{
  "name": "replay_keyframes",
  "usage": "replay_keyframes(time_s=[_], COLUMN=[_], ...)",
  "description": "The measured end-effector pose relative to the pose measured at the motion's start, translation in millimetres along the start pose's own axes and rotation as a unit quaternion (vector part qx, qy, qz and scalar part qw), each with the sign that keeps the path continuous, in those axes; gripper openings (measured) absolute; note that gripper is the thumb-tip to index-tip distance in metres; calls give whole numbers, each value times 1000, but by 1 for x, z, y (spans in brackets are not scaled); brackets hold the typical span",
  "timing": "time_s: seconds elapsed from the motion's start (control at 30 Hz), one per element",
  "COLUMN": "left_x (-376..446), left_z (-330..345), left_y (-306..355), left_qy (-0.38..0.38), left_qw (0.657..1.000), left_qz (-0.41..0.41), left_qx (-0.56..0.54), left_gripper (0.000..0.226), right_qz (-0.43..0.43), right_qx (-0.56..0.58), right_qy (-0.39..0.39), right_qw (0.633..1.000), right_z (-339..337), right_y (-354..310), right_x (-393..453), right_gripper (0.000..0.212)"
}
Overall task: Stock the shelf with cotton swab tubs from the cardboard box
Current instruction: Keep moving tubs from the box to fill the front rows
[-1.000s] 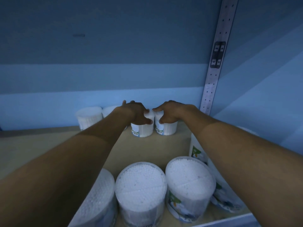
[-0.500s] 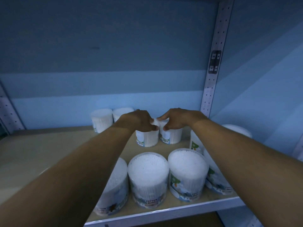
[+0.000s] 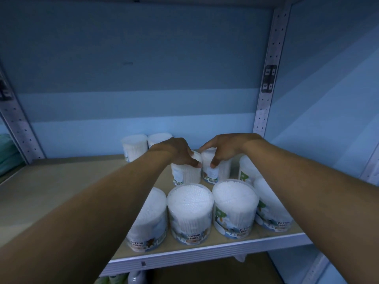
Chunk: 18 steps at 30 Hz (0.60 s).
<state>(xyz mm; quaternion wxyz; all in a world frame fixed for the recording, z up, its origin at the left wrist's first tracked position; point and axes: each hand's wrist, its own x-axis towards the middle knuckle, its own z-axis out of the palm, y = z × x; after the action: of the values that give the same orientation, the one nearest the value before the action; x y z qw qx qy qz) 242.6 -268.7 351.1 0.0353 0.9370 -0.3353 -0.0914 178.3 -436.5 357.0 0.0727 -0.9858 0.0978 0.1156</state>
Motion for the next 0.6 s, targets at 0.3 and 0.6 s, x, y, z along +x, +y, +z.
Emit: replay_keyframes(time_s=[0.3, 0.6], left_x=[3, 13], left_z=[-9, -11], left_y=[-4, -5], left_qy=[-33, -51], left_qw=[999, 998], left_qz=[25, 30], left_qx=[-33, -33], left_gripper=[92, 77], right_qz=[49, 37], right_qx=[-37, -29], right_qy=[31, 21], right_qw=[998, 999], right_z=[-3, -6], right_y=[2, 0], right_x=[-2, 10], right_gripper=[80, 81])
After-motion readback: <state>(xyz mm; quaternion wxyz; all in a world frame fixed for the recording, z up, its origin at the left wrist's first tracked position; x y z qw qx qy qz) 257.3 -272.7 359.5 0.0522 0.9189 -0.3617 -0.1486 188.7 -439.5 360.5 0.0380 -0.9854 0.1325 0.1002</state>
